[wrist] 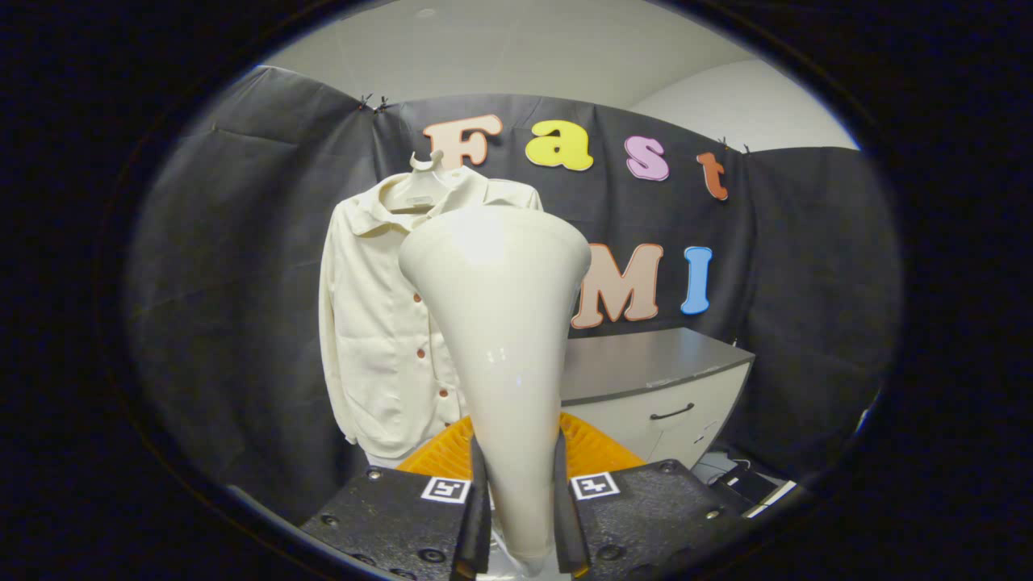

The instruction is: Iron the clothes twice with a garment steamer, once on the left side and once on the right side.

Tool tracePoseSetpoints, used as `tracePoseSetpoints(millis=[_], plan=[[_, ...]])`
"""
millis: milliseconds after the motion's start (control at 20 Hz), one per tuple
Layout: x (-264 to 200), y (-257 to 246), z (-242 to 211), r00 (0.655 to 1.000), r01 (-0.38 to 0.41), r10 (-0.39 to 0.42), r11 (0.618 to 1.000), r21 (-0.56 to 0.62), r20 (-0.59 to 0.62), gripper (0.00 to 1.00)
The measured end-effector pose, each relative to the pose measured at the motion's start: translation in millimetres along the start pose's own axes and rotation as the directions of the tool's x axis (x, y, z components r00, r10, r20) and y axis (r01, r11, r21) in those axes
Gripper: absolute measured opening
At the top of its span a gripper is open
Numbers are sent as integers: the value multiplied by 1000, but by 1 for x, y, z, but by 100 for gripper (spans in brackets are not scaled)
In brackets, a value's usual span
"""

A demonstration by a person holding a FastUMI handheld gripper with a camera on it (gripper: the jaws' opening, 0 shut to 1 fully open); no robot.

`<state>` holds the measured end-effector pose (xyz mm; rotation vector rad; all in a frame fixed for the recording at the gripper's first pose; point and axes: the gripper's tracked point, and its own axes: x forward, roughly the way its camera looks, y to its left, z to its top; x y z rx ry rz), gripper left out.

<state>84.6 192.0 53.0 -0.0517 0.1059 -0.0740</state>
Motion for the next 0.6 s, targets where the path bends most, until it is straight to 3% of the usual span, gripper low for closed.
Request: tracePoseSetpoints(millis=[250, 600], plan=[[5, -11, 7, 999, -46, 46, 999, 1, 10, 31], [18, -46, 11, 999, -28, 27, 999, 18, 24, 31]])
